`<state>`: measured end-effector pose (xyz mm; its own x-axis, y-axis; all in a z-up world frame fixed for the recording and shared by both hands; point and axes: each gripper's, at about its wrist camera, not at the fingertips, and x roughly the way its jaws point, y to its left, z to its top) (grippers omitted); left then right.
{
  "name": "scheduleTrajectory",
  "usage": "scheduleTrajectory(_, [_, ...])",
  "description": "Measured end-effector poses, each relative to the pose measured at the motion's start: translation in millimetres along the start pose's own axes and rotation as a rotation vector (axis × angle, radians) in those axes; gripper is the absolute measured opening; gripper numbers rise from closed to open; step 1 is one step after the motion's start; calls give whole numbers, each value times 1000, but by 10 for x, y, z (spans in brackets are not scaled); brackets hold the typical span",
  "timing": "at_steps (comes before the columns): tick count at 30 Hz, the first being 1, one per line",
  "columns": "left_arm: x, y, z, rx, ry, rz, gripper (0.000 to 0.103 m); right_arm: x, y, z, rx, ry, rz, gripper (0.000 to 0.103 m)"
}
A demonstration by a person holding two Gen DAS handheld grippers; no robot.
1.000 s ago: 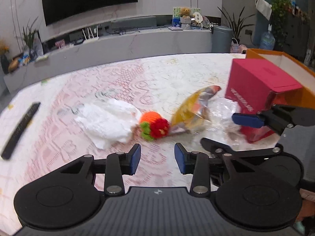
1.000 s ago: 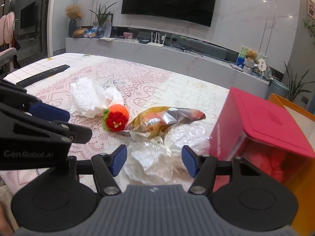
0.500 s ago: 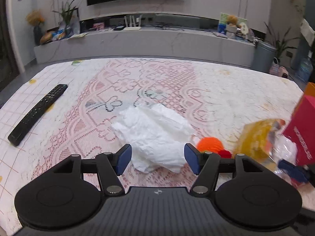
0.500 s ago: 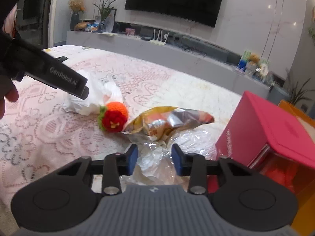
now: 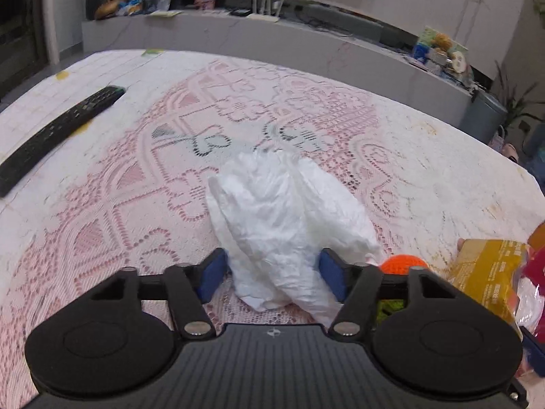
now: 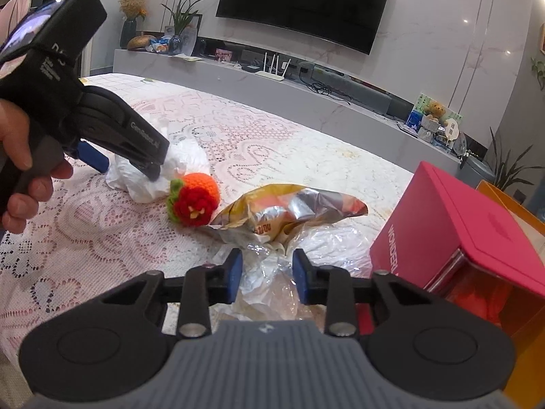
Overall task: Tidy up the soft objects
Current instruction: 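Grasp the crumpled white plastic bag with the left tool while the right tool grasps the clear bag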
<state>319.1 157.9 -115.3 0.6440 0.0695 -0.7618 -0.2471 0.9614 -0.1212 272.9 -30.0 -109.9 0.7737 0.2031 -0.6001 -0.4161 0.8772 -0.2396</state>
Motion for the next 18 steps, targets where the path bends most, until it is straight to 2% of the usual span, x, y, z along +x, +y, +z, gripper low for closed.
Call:
scheduleTrajectory(1, [-9,-37,-12,27,-8,2,55,1,0,-3,-1,-1,-1,32])
scheduleTrajectory(3, [-33,-132,-54,101,-37,19,40,-4,11,-10,-1,-1,-3,32])
scheduleTrajectory(6, [-58,-221,-85,164,-63,29,25,-12,27,-8,5,-3,-4,32])
scheduleTrajectory(11, [-125,-256,-98,198,-101,37,17,-33,30,-23,5,-11,-12,29])
scheduleTrajectory(12, [-153,-266,-96,205,-114,36,16,-41,36,-29,-2,-16,-19,26])
scheduleTrajectory(13, [-173,-275,-85,209,-124,34,16,-48,35,-39,-5,-21,-26,18])
scheduleTrajectory(18, [-366,-315,-60,209,-175,-3,15,-124,4,-60,5,-28,-28,16])
